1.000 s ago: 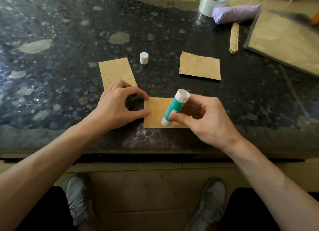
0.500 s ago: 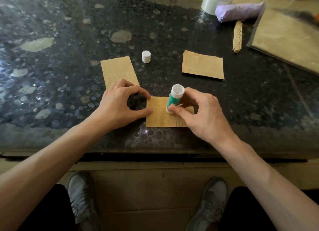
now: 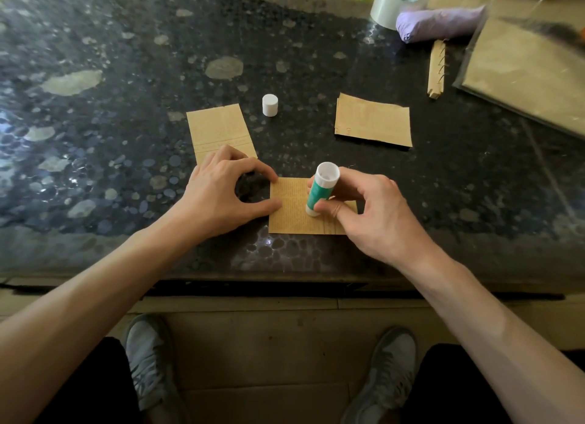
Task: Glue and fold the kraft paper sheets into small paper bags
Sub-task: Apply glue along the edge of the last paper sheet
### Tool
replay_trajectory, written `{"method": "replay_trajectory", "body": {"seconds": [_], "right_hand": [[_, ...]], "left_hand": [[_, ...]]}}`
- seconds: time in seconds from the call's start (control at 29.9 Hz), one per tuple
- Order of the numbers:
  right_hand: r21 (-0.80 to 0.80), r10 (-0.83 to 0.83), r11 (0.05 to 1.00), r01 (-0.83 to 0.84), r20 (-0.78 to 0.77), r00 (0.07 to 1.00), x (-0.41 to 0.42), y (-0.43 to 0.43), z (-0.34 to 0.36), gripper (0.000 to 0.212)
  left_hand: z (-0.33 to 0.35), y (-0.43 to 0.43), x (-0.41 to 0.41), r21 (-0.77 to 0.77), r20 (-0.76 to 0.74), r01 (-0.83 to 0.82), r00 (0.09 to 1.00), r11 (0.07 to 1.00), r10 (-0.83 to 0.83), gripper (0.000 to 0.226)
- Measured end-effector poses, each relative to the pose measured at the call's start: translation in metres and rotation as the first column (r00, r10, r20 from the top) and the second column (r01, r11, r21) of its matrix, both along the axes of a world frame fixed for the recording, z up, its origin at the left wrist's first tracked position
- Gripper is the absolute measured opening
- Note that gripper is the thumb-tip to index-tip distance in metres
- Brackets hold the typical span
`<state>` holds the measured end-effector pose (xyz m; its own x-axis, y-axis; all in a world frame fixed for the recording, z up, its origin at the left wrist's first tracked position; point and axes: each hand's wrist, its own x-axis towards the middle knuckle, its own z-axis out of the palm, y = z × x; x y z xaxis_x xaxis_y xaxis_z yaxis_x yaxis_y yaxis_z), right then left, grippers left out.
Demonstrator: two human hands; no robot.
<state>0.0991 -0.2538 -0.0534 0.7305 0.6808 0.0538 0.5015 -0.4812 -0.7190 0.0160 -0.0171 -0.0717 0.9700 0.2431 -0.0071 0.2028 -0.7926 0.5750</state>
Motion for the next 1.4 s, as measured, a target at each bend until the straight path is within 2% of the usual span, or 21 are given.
{"method": "replay_trajectory", "body": {"seconds": [0.23,0.4,0.53,0.67,1.0,1.3,1.4], "right_hand": [[-0.017,0.097,0.995,-0.099,-0.097,0.991,0.001,-0.003,0.002,0.038],[0.060,0.013,0.998,-0.012,-0.024,1.000,-0.002,0.002,-0.002,0.058],[0.090,-0.081,0.994,0.070,0.123,0.989,-0.008,0.005,-0.006,0.048],[0.068,-0.062,0.996,0.052,0.151,0.987,-0.009,0.003,-0.007,0.040],[0.028,0.050,0.998,-0.051,0.051,0.997,-0.003,-0.003,0.002,0.039],[0.007,0.081,0.997,-0.081,-0.017,0.997,-0.004,-0.005,0.005,0.031],[0.018,0.103,0.995,-0.102,-0.036,0.994,-0.006,-0.007,0.006,0.035]], "left_hand": [[-0.002,0.000,0.000,-0.008,0.010,-0.004,1.000,1.000,0.004,0.050],[-0.002,0.000,0.000,-0.005,0.012,-0.004,1.000,1.000,0.004,0.051],[-0.002,0.001,0.000,-0.002,0.008,0.001,1.000,1.000,-0.001,0.052],[-0.001,0.001,0.000,-0.005,0.004,0.000,1.000,1.000,0.000,0.051],[-0.002,0.001,0.000,-0.017,0.008,0.000,1.000,1.000,0.001,0.049],[0.000,0.001,0.000,-0.019,-0.002,-0.007,1.000,1.000,0.007,0.049],[0.000,0.001,0.000,-0.021,-0.008,-0.005,1.000,1.000,0.004,0.051]]}}
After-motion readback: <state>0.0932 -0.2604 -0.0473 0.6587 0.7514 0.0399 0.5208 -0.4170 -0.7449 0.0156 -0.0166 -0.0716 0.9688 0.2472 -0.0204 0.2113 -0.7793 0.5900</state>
